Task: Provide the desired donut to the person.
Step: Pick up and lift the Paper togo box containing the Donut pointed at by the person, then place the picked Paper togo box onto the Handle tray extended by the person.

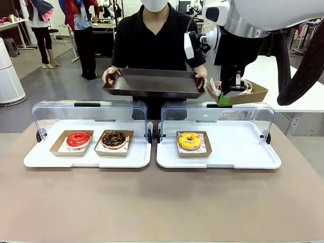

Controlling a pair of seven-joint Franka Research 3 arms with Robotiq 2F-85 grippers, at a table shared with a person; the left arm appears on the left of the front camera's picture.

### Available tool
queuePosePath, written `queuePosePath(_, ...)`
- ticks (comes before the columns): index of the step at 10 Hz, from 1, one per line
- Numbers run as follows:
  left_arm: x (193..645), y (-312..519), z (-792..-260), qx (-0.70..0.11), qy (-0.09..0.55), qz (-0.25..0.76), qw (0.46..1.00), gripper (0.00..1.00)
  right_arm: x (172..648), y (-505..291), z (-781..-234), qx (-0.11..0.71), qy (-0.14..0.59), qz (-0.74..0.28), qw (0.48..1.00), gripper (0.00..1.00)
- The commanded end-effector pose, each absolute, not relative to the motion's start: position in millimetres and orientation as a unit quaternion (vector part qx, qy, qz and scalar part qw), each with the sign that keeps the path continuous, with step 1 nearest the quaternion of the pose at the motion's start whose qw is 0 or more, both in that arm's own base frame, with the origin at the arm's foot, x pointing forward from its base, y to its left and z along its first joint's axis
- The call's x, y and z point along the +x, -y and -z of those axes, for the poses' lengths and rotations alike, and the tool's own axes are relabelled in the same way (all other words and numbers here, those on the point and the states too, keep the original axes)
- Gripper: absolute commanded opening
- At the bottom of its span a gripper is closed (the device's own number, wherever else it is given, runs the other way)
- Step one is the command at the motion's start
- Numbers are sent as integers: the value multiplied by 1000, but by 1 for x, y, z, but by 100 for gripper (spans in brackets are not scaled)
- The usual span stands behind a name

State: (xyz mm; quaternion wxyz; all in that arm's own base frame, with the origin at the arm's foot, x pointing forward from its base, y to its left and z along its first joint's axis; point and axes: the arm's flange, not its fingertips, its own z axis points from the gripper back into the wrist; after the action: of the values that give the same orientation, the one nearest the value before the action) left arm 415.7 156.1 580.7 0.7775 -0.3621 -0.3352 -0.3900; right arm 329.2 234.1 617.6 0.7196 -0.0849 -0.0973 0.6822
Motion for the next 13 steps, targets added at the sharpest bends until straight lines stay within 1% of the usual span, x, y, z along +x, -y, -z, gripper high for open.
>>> queuePosePath(1, 414, -157, -582, -362, 338, 390, 776, 100, 325, -231, -614, -88, 96, -682, 720, 0)
queuePosePath(13, 414, -157, -582, -362, 338, 390, 776, 100, 325, -231, -614, -88, 96, -682, 720, 0)
